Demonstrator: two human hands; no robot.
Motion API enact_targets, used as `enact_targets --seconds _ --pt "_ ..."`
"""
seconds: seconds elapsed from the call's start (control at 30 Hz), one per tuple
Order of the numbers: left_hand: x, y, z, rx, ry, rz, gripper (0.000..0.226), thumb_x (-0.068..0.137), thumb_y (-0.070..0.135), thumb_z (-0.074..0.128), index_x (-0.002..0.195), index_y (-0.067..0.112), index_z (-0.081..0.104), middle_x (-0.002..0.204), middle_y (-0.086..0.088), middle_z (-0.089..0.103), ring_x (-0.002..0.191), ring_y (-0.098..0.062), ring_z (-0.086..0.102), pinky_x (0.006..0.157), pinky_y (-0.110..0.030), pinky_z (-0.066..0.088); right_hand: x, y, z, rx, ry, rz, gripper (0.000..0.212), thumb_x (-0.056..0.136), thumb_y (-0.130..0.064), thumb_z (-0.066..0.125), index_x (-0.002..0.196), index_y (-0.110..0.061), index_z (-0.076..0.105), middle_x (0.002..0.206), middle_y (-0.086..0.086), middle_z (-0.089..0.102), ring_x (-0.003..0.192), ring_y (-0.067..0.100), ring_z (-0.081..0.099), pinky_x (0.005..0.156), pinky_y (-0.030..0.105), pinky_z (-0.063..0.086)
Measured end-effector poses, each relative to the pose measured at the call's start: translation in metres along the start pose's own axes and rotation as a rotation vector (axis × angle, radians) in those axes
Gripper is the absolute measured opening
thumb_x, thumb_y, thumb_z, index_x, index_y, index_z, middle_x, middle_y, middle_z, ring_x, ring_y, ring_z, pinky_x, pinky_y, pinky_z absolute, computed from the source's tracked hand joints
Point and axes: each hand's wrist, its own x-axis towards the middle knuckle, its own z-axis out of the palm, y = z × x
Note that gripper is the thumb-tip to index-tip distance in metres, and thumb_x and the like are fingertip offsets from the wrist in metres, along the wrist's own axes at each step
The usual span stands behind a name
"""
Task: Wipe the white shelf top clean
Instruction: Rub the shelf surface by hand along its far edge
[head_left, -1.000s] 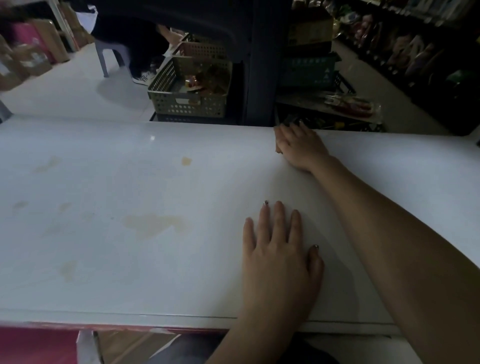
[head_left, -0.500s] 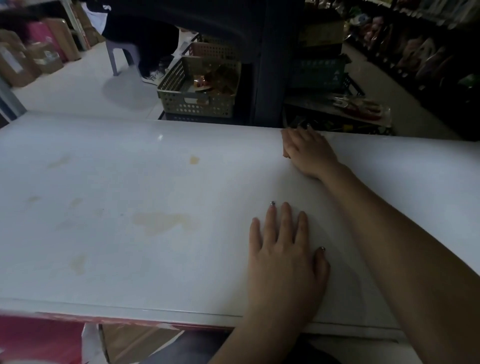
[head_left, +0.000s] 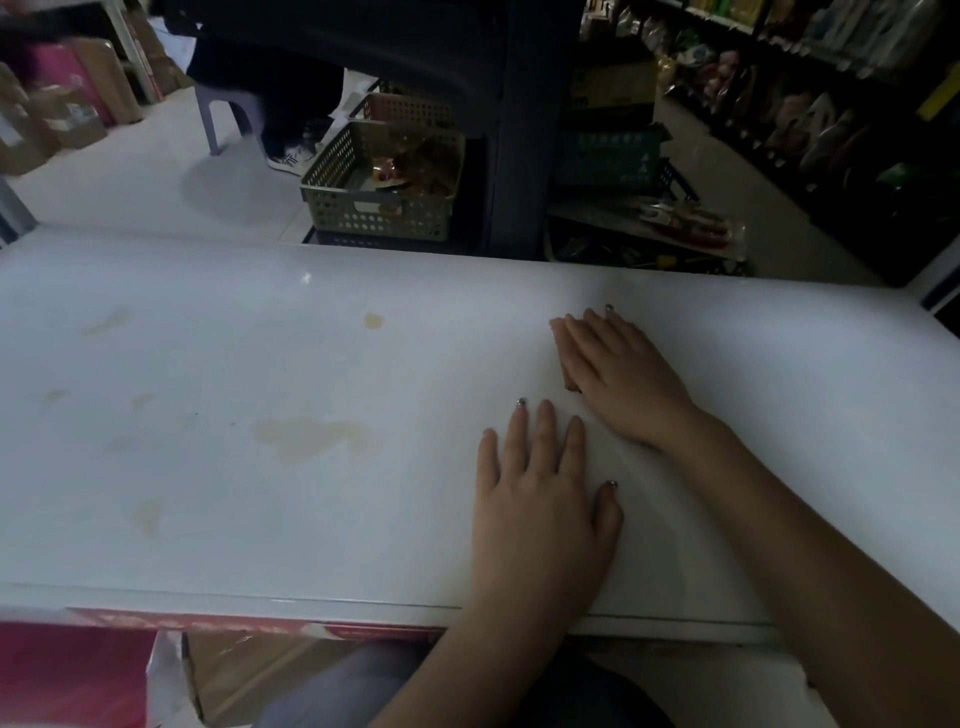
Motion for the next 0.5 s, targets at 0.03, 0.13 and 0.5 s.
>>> enact_targets --seconds 0.03,0.13,0.5 --pt "0.0 0.0 -0.001 0.0 0.0 0.001 0.059 0.083 0.047 0.033 0.125 0.014 0.059 0.132 -0.01 0.055 0.127 -0.029 0.046 0.101 -0.051 0.036 -0.007 -0.001 0.001 -0.012 -0.004 -0.007 0.067 0.087 -0.053 -0.008 0.149 -0.028 -0.002 0.158 -0.001 -0.002 0.143 0.016 -0.01 0.117 0.035 -0.004" --pt "0.0 0.0 -0.003 -0.002 -0.003 0.002 0.06 0.082 0.048 0.033 0.125 0.014 0.059 0.13 -0.01 0.056 0.125 -0.028 0.048 0.1 -0.051 0.037 -0.023 -0.005 0.002 -0.011 0.015 -0.001 0.08 0.076 -0.055 -0.014 0.15 -0.027 -0.001 0.158 -0.002 0.0 0.143 0.015 -0.009 0.116 0.033 -0.006" --pt "-0.003 -0.025 -0.016 0.051 -0.01 0.129 0.057 0.08 0.046 0.035 0.114 0.012 0.065 0.119 -0.008 0.064 0.115 -0.026 0.057 0.094 -0.053 0.041 -0.072 -0.022 0.001 -0.005 0.048 0.032 0.086 0.07 -0.056 -0.019 0.149 -0.026 -0.004 0.158 -0.003 -0.003 0.143 0.013 -0.012 0.115 0.03 -0.01"
